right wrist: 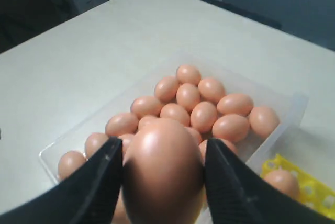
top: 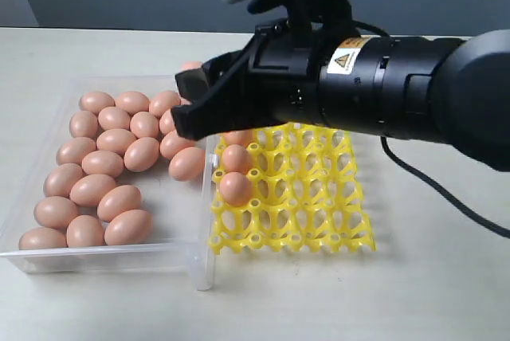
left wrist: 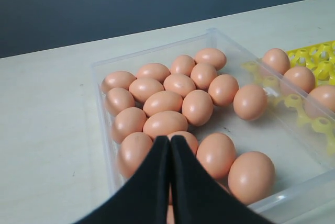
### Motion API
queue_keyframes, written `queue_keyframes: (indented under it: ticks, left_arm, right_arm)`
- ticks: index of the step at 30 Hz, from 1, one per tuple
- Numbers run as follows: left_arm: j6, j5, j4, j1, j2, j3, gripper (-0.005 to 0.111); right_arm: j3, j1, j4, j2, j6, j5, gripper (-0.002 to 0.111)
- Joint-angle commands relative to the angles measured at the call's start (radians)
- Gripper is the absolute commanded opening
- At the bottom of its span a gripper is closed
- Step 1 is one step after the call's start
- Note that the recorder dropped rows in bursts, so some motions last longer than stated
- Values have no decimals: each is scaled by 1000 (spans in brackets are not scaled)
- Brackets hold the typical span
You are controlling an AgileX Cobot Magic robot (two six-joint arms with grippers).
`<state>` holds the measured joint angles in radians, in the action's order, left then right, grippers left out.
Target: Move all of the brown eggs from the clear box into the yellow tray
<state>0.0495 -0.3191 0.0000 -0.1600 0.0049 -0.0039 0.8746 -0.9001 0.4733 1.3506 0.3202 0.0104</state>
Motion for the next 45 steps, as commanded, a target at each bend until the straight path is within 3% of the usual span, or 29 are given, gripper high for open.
queue_keyframes:
  ticks: [1,4,7,10,16,23,31,45]
  left_arm:
    - [0,12,-5,6,-5,4,0]
    - [0,12,-5,6,-5,4,0]
    - [0,12,-5,6,-5,4,0]
    - [0,12,-5,6,-5,4,0]
    - [0,12,-5,6,-5,4,0]
    - [0,12,-5,6,-5,4,0]
    - [0,12,-5,6,-5,4,0]
    - [0,12,-5,6,-5,4,0]
  right_arm:
    - [-90,-25,-156,-9,-139,-298,0]
    - [-238,-67,-22,-11,-139,-588,0]
    - [-363,-118,56,-11,-179,-763,0]
    - [-492,-172,-28,-9,-433,-846,0]
    - [-626,-208,-164,41,-702,-964,0]
    - [-629,-206,-358,204,-804,-1040,0]
    - [-619,-204,-210,437,-839,-1232,0]
    - [-521,-124,-258,592,-849,-1232,0]
